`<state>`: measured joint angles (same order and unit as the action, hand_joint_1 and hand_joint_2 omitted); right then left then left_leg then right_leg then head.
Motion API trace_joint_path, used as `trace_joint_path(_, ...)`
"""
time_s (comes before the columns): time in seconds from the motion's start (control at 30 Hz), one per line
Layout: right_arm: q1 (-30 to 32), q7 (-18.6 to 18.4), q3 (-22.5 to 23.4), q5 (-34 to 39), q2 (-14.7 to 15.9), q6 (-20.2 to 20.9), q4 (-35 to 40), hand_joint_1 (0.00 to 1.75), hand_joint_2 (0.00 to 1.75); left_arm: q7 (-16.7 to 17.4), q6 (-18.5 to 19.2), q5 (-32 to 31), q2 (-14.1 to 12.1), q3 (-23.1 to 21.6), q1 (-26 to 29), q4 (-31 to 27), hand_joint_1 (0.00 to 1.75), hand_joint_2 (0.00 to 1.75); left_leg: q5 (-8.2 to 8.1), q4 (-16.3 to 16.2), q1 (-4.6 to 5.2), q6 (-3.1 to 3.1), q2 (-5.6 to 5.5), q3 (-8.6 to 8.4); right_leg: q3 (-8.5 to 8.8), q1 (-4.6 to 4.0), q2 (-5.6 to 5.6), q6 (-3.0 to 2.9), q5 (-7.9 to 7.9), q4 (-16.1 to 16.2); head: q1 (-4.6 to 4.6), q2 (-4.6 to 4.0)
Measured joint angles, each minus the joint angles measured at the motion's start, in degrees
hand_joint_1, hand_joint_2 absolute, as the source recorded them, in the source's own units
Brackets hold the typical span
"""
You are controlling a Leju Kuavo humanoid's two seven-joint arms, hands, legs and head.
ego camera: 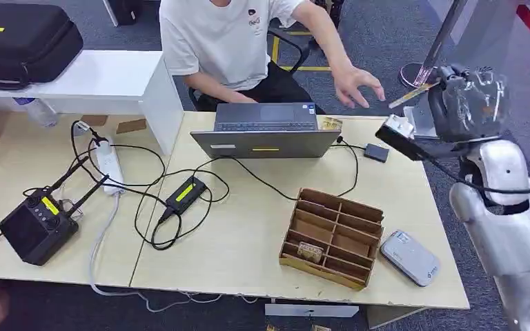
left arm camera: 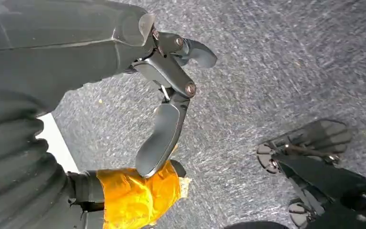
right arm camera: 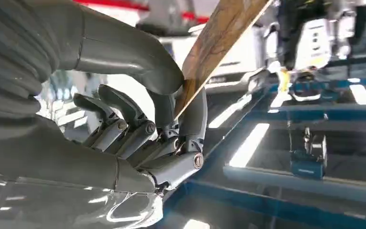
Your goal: Pass the card to the sensor for recognition and then transmit it.
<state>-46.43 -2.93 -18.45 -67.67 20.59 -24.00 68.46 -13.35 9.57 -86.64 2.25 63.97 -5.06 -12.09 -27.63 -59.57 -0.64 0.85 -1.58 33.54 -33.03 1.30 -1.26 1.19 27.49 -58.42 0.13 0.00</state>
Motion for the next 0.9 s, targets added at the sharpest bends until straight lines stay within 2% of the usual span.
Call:
trace_joint_path(0.17, -9.54, -2.27, -5.92, -3.45, -3.72, -2.21, -15.23, 1.75, 1.75, -0.02, 0.96, -0.09, 0.07, -1.68, -0.55, 0.02, 0.00, 1.75, 0.10, 0.00, -0.01, 0.00, -0.18, 0.05, 0.00, -0.01, 0.17, -0.04, -0.05, -0.02, 0.00, 0.00)
trace_joint_path(0.33, -12.63, -2.44, -8.10, -3.23, -6.36, -3.98, -22.96, 1.75, 1.75, -0.44, 1.51, -0.07, 0.22, -2.42, -0.76, 0.02, 0.00, 1.75, 0.10, 0.00, -0.01, 0.00, -0.18, 0.06, -0.02, -0.01, 0.16, -0.04, -0.05, 0.00, 0.00, 0.00)
trace_joint_path(0.37, -12.84, -2.40, -8.34, -3.12, -6.71, -4.24, -23.98, 0.00, 1.75, -0.50, 1.55, -0.07, 0.22, -2.58, -0.77, 0.02, 0.00, 1.75, 0.10, 0.00, -0.01, 0.00, -0.19, 0.07, -0.02, -0.01, 0.17, -0.04, -0.04, 0.01, 0.02, 0.00)
trace_joint_path(0.53, -12.98, -1.59, -9.17, -1.55, -7.91, -4.89, -27.07, 0.00, 1.75, -0.66, 2.45, -0.02, 0.26, -2.88, -0.69, 0.02, 0.00, 1.75, 0.10, 0.00, 0.00, 0.00, -0.18, 0.10, -0.05, -0.01, 0.17, -0.04, -0.05, 0.01, 0.00, 0.00)
trace_joint_path(0.63, -12.94, -1.53, -9.57, -1.02, -8.24, -5.20, -28.07, 0.00, 1.75, -0.66, 1.77, 0.13, 0.28, -2.88, -0.66, 0.02, 0.00, 1.75, 0.10, -0.01, -0.01, 0.00, -0.19, 0.10, -0.05, -0.01, 0.17, -0.04, -0.05, 0.01, 0.00, 0.00)
trace_joint_path(0.9, -10.83, 1.37, -9.68, 2.51, -8.24, -6.18, -27.86, 0.00, 1.75, -0.46, 0.66, 0.35, 0.22, -2.88, -0.44, 0.02, 0.00, 1.75, 0.10, -0.01, -0.01, 0.00, -0.17, 0.09, -0.08, -0.01, 0.15, -0.04, -0.05, 0.01, 0.00, 0.00)
